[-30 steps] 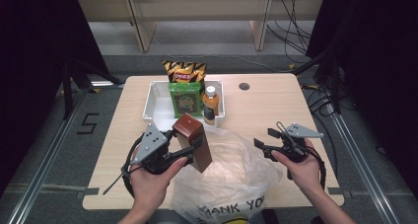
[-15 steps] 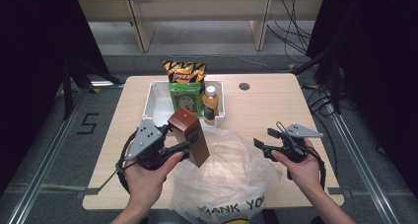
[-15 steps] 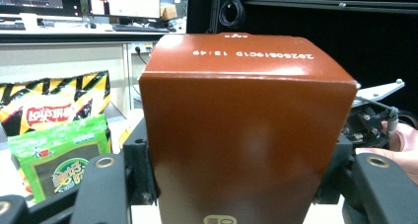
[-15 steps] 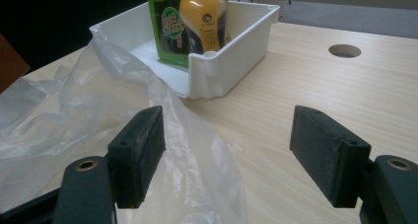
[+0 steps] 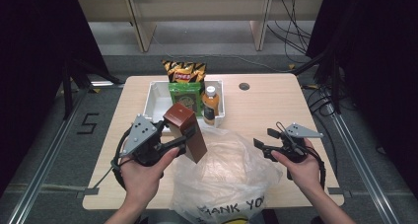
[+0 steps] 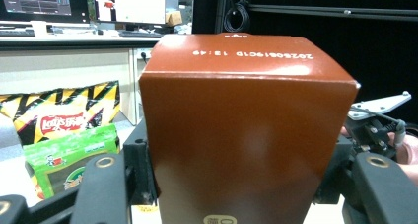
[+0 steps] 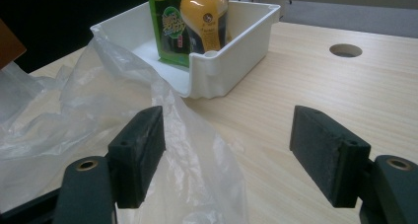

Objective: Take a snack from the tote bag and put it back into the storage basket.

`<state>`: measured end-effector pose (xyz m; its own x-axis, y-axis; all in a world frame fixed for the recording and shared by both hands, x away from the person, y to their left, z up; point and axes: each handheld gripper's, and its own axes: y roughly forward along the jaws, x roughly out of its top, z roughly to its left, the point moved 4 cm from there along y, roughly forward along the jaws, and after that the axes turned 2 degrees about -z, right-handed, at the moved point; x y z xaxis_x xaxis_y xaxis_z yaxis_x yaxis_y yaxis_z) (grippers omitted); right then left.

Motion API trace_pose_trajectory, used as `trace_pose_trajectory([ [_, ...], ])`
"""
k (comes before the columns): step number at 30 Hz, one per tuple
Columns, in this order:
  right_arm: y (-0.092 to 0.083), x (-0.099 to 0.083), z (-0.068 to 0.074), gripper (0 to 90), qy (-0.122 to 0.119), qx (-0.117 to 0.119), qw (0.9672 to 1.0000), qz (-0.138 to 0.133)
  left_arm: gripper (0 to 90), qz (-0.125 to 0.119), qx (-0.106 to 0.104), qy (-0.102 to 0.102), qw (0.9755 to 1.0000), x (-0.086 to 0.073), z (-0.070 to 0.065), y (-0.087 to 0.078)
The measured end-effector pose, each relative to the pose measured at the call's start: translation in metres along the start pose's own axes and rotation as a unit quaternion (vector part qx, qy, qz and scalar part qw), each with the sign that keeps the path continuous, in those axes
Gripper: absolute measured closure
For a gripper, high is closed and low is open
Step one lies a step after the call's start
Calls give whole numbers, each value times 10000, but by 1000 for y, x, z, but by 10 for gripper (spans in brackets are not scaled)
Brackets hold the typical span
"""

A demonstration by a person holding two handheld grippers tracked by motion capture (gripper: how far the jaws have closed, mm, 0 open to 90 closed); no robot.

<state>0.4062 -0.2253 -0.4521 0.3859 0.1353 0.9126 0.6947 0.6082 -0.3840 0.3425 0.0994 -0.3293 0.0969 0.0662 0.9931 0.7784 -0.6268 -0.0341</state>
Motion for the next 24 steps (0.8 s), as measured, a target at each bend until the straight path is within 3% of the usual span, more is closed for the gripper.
trace_pose_trajectory([
  [24,0,0,0,298,-14,40,10000,14,373,-128,305,53,9994,14,19,-4],
])
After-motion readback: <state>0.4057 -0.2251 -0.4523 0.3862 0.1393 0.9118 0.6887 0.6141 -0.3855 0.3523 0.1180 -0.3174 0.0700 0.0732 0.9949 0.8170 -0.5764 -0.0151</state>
